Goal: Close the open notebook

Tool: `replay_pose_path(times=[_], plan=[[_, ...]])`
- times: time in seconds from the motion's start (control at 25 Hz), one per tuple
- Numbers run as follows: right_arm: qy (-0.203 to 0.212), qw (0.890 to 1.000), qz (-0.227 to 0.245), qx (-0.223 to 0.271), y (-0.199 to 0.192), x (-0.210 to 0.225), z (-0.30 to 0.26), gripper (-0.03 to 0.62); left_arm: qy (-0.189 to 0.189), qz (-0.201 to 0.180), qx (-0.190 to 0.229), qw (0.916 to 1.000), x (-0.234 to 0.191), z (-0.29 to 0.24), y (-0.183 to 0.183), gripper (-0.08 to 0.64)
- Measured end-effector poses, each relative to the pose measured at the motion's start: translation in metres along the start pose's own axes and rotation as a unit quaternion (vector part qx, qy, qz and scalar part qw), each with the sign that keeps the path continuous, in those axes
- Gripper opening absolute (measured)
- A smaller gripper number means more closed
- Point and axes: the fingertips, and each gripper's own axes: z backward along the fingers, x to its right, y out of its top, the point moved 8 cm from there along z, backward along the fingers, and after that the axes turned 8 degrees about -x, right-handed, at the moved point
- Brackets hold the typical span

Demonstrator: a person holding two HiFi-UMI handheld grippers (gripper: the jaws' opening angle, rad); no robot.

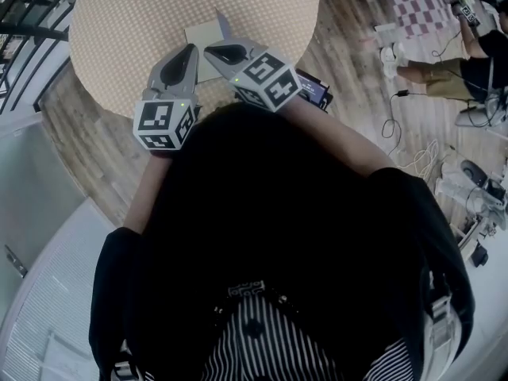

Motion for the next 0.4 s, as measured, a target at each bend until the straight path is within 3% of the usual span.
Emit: replay_pose_path(times=[0.4], plan=[[0.005,1.000,0.002,-0.007,-0.0054,-0.0002,-0.0043,0.000,0.002,-0.002,-0.002,1.0000,-0.0006,0.0002,-0.0056,-0.009]])
